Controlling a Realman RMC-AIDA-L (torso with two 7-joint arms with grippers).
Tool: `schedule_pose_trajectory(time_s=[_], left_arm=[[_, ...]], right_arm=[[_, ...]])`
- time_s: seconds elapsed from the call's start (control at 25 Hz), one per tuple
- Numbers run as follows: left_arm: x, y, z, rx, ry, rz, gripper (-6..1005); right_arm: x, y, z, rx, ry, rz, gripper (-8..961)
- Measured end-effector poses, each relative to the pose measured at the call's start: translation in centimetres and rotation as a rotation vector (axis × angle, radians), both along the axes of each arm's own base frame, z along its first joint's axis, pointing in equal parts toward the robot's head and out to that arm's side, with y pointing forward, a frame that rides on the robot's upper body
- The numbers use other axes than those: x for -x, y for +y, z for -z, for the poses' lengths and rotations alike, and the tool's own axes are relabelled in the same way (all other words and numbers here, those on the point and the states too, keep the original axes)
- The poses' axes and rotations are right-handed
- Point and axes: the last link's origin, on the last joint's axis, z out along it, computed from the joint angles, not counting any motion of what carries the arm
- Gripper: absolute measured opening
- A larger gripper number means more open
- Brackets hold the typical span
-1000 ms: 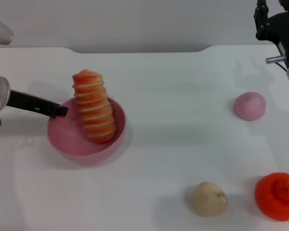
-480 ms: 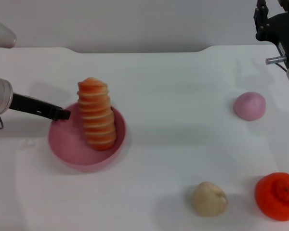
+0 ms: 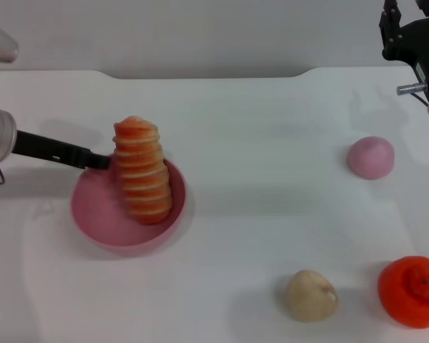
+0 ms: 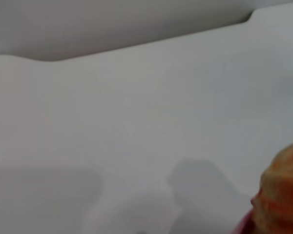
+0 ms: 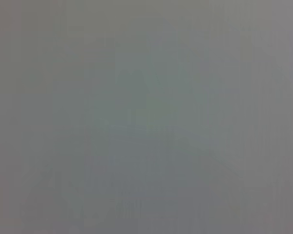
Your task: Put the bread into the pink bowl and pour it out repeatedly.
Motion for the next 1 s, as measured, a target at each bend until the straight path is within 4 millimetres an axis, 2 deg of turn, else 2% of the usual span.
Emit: schedule_pose_trajectory(time_s=[0.28, 0.4, 0.52, 0.64, 0.76, 1.0], left_arm=[[-0.5, 0.5, -1.4, -0.047, -0.028, 0.011, 386], [-1.0, 0.9, -2.6, -0.082, -0.026, 0.027, 391], [-1.3, 1.4, -5.0, -0.175, -0.05, 0.037, 388], [-1.8, 1.4, -7.1, -0.308, -0.14, 0.086, 385], [-2.3, 0.8, -8.5, -0.441, -0.27, 0.209, 382], [-1.5, -0.8, -8.6, -0.66, -0.539, 0.404, 380]], right_arm=[[-0.1, 0.1, 0.0, 0.001, 0.001, 0.003, 408], [-0.1, 0.0, 0.1, 0.003, 0.0, 0.003, 408], [-0.1, 0.0, 0.1, 0.004, 0.0, 0.003, 408], [-0.1, 0.0, 0.2, 0.006, -0.001, 0.004, 408], [-0.3, 0.0, 0.2, 0.005, -0.002, 0.009, 408], [-0.7, -0.1, 0.0, -0.013, -0.006, 0.009, 408]])
